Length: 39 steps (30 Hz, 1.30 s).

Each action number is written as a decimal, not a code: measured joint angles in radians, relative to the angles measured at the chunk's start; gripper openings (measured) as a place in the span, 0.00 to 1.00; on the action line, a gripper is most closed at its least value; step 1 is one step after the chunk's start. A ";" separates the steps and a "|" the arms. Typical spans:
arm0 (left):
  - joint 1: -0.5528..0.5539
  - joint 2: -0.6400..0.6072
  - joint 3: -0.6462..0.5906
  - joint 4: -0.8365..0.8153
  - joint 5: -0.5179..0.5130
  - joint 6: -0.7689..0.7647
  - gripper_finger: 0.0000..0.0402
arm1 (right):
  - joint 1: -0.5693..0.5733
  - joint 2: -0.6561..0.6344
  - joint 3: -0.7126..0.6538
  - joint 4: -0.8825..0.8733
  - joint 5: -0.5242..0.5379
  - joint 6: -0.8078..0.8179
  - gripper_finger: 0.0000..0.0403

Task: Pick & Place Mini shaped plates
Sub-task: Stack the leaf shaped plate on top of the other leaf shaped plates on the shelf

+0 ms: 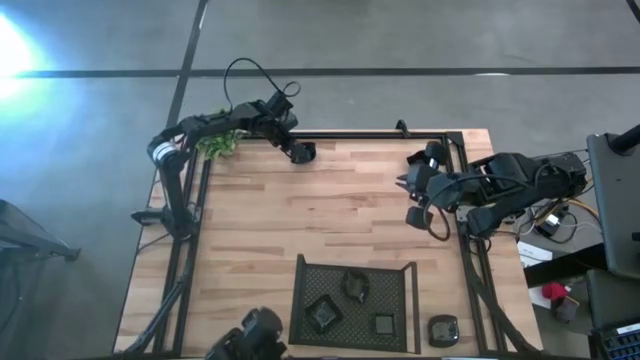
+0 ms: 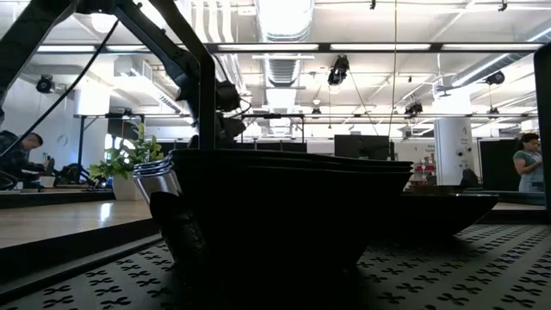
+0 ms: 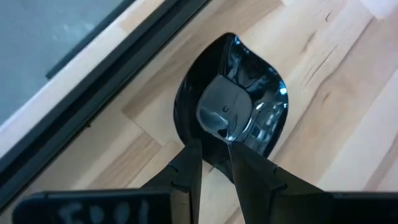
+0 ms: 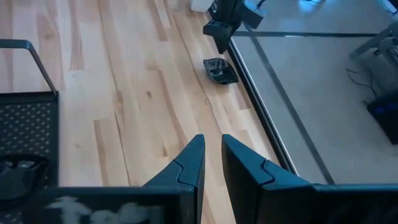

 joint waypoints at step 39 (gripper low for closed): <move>0.027 0.021 -0.144 0.187 0.075 -0.048 0.20 | -0.001 0.000 0.000 -0.001 -0.001 -0.003 0.13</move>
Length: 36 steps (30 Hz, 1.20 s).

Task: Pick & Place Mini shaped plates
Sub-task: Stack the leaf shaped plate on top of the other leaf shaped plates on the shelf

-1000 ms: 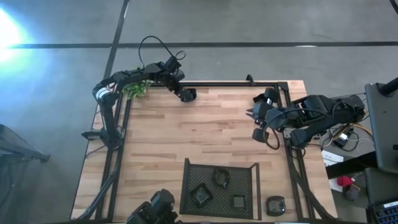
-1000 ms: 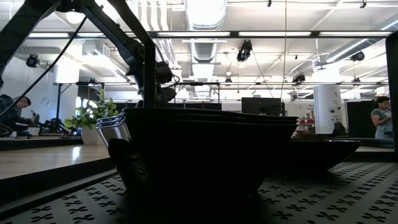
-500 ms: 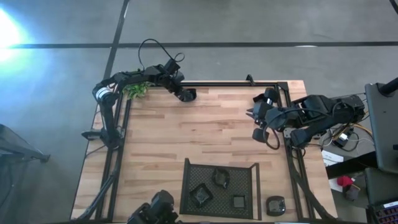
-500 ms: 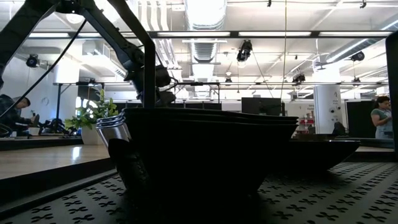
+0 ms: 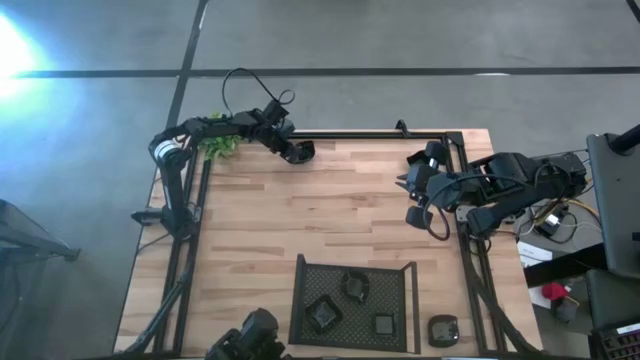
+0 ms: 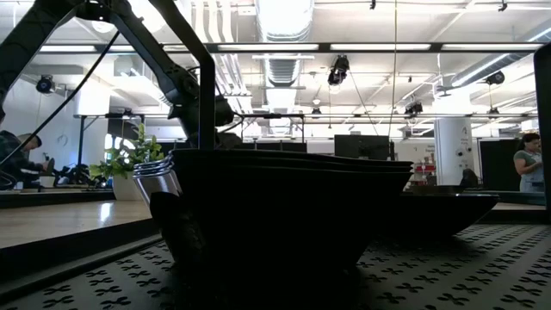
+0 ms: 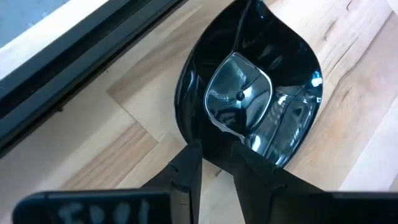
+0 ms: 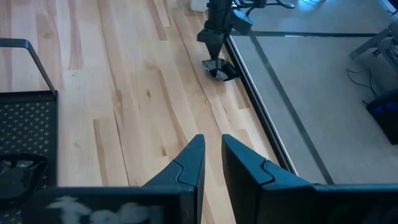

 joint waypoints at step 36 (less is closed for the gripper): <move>0.000 0.071 0.043 -0.023 0.011 -0.076 0.20 | 0.000 0.000 0.000 0.009 0.000 0.003 0.13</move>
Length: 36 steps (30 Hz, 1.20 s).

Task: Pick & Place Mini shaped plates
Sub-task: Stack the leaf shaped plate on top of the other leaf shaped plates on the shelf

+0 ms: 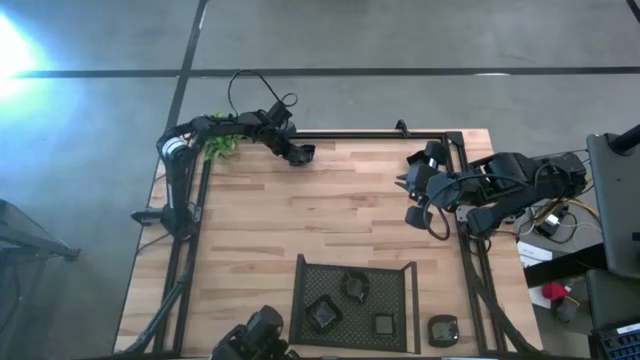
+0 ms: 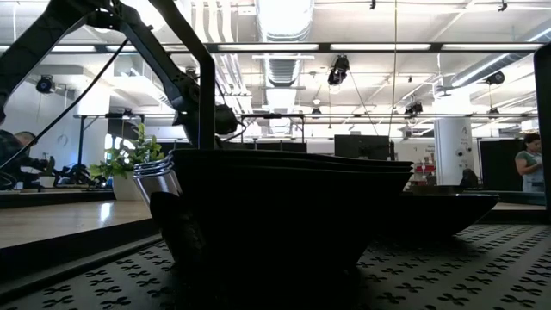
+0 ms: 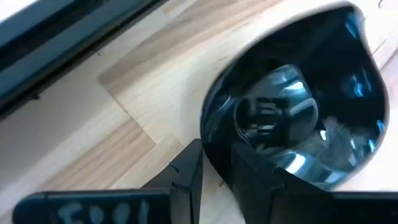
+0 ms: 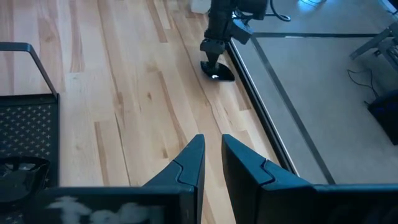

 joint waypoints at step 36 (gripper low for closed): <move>-0.318 -0.414 0.098 -0.166 -0.140 0.102 0.00 | 0.000 0.000 0.000 -0.003 -0.001 -0.014 0.13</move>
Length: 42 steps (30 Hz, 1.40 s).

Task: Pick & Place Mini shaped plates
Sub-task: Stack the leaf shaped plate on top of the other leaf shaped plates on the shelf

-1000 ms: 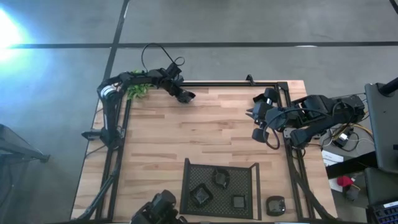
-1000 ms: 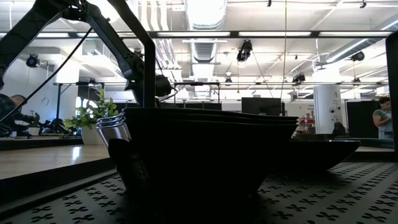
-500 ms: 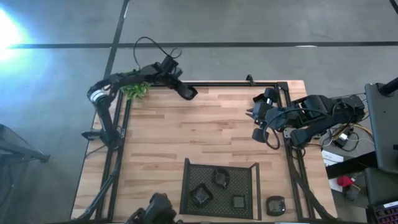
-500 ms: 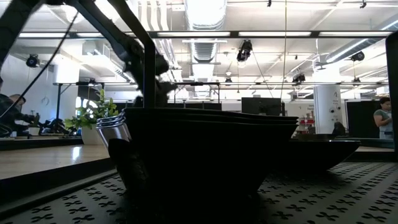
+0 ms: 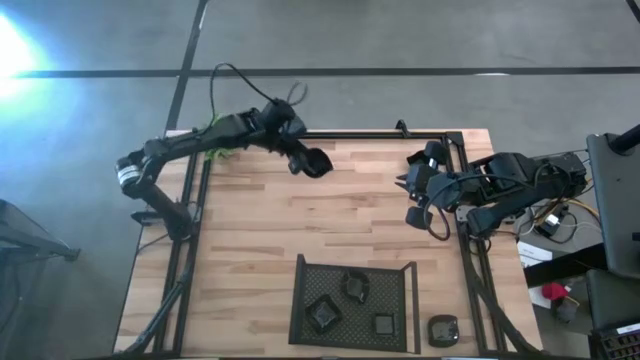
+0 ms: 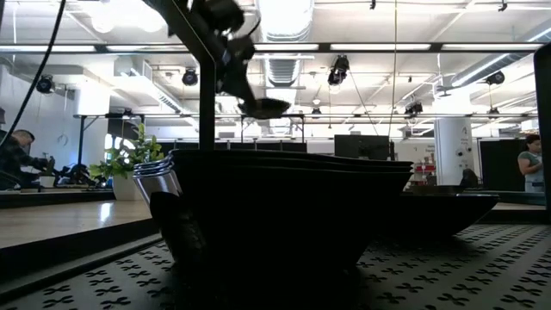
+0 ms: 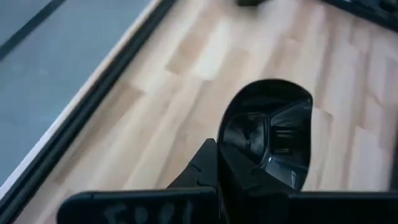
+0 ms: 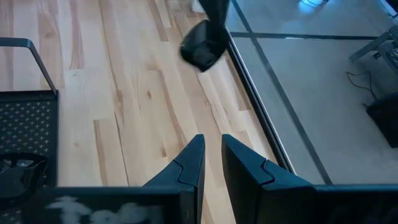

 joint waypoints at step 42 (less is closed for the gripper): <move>-0.587 0.530 0.371 0.032 0.133 0.073 0.00 | 0.000 -0.001 0.000 -0.001 -0.221 -0.023 0.13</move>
